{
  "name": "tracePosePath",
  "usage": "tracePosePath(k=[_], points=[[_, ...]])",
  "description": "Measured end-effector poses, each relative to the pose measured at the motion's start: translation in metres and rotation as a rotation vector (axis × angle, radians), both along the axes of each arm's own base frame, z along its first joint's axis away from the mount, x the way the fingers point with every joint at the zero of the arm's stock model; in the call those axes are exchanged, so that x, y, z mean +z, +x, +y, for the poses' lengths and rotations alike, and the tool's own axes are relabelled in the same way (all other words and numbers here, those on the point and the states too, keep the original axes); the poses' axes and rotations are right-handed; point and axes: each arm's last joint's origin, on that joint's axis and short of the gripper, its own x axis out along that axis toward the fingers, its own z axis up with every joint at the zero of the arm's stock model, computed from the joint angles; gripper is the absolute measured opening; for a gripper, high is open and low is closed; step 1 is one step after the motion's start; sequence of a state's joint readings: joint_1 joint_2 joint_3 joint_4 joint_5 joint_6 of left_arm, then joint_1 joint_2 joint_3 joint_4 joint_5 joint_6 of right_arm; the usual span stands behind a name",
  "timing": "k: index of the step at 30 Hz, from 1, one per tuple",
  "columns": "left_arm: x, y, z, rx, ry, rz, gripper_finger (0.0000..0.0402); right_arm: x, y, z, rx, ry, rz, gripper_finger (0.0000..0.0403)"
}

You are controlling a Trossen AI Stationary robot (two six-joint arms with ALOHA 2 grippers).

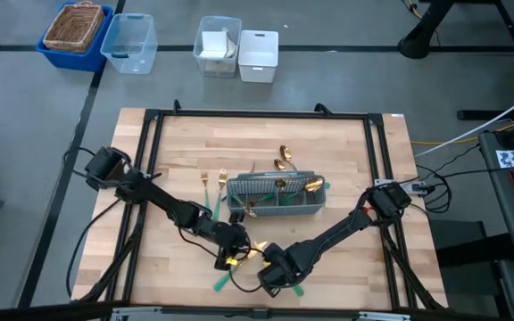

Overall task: Sort silverware
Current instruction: Put the green knife into the gray utensil holder

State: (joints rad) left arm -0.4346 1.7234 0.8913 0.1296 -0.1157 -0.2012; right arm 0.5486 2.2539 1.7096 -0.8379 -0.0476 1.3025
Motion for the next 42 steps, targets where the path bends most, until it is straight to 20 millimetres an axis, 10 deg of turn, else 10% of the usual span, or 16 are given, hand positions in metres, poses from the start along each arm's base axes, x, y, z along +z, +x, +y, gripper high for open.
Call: tracePosePath(k=[42], points=[[0.11, -0.071, 0.032, 0.032, -0.02, -0.113, 0.0085, 0.017, 0.015, -0.009, 0.152, 0.121, -0.033, 0.0032]])
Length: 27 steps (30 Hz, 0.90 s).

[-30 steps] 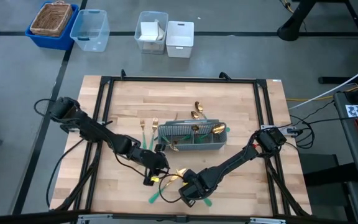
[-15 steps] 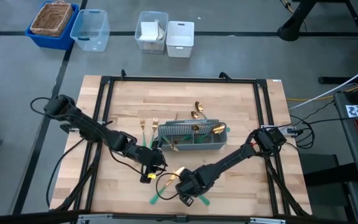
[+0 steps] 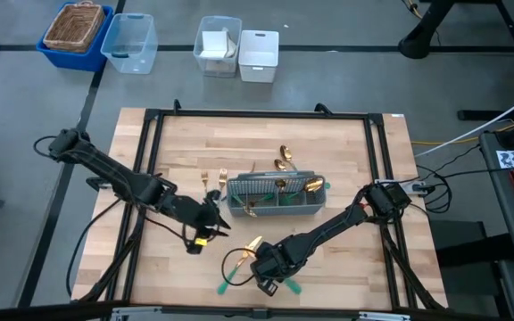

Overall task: Sort silverware
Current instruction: Put the green knife into the gray utensil holder

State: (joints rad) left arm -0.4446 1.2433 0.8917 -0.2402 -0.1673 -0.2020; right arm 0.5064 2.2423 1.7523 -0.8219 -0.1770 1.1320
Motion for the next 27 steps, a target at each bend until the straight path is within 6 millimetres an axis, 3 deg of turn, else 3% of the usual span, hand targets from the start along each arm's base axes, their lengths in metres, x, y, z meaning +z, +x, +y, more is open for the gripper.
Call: tracePosePath(k=[8, 14, 20, 27], points=[[0.011, -0.02, 0.011, 0.058, 0.015, 0.026, 0.0085, 0.018, -0.002, -0.004, 0.017, 0.045, -0.018, 0.0032], [0.013, -0.023, 0.012, 0.059, 0.019, 0.027, 0.0085, 0.039, -0.001, -0.012, 0.025, 0.074, -0.07, 0.0032], [0.016, -0.026, 0.014, 0.065, 0.008, 0.022, 0.0085, 0.067, -0.001, -0.021, 0.01, 0.115, -0.148, 0.0032], [0.036, -0.042, 0.022, 0.095, -0.077, -0.059, 0.0085, 0.106, -0.004, -0.028, -0.001, 0.172, -0.298, 0.0032]])
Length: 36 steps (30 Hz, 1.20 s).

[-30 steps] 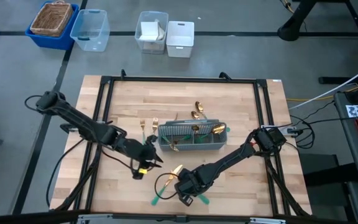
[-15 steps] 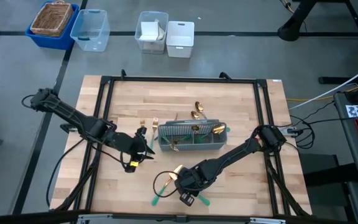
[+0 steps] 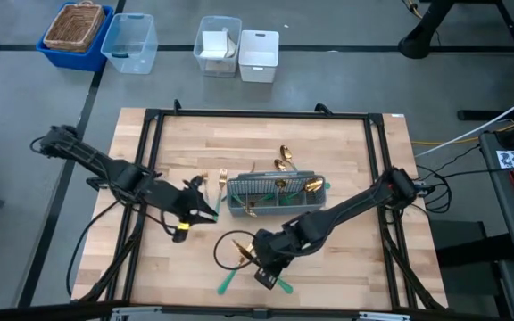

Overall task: Sort silverware
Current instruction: Put the green knife into the gray utensil holder

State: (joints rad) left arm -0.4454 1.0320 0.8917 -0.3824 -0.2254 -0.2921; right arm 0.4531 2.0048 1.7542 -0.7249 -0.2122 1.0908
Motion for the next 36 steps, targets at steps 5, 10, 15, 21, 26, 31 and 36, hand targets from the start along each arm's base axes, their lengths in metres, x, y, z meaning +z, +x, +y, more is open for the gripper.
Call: tracePosePath(k=[5, 10, 15, 21, 26, 31, 36], points=[[0.015, -0.015, 0.008, 0.034, -0.017, -0.077, 0.0085, 0.029, 0.001, -0.011, -0.043, -0.003, -0.161, 0.0032], [0.028, -0.029, 0.016, 0.05, -0.042, -0.149, 0.0085, 0.052, 0.005, -0.033, -0.096, -0.075, -0.312, 0.0032], [0.041, -0.04, 0.022, 0.085, -0.089, -0.243, 0.0085, 0.067, 0.009, -0.059, -0.145, -0.184, -0.413, 0.0032], [0.052, -0.043, 0.024, 0.094, -0.114, -0.338, 0.0085, 0.073, 0.021, -0.09, -0.175, -0.284, -0.507, 0.0032], [0.055, -0.042, 0.024, 0.108, -0.113, -0.368, 0.0085, 0.076, 0.029, -0.113, -0.178, -0.351, -0.558, 0.0032], [0.054, -0.042, 0.026, 0.183, -0.089, -0.375, 0.0085, 0.087, 0.025, -0.129, -0.149, -0.423, -0.599, 0.0032], [0.053, -0.04, 0.029, 0.307, -0.051, -0.383, 0.0085, 0.093, 0.026, -0.139, -0.117, -0.548, -0.651, 0.0032]])
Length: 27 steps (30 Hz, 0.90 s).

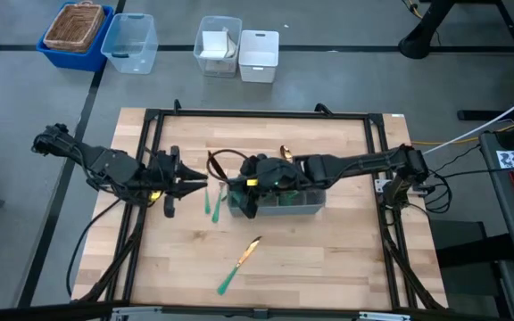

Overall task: Sort silverware
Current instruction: Put the green knife into the gray utensil holder

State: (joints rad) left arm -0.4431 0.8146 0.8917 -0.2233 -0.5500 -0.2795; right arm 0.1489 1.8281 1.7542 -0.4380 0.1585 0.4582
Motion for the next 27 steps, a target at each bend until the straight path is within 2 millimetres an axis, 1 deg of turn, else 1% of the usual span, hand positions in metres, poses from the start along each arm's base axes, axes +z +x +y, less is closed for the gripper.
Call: tracePosePath(k=[5, 9, 11, 17, 19, 22, 27], points=[[-0.002, 0.005, 0.003, 0.058, -0.003, 0.011, 0.0085, 0.001, 0.001, -0.002, 0.005, -0.137, -0.008, 0.0032], [-0.009, 0.017, 0.006, 0.103, 0.002, 0.049, 0.0085, -0.003, 0.002, -0.002, 0.015, -0.243, 0.0, 0.0032], [-0.014, 0.025, 0.007, 0.119, 0.014, 0.076, 0.0085, -0.008, 0.004, -0.002, 0.03, -0.274, 0.003, 0.0032], [-0.029, 0.044, 0.007, 0.15, 0.053, 0.152, 0.0085, -0.034, 0.01, -0.001, 0.076, -0.347, 0.075, 0.0032], [-0.032, 0.047, 0.007, 0.157, 0.06, 0.169, 0.0085, -0.04, 0.014, 0.0, 0.073, -0.355, 0.057, 0.0032], [-0.036, 0.051, 0.007, 0.159, 0.07, 0.191, 0.0085, -0.051, 0.015, -0.001, 0.074, -0.381, 0.089, 0.0032], [-0.042, 0.053, 0.006, 0.161, 0.086, 0.237, 0.0085, -0.062, 0.018, -0.001, 0.071, -0.405, 0.117, 0.0032]])
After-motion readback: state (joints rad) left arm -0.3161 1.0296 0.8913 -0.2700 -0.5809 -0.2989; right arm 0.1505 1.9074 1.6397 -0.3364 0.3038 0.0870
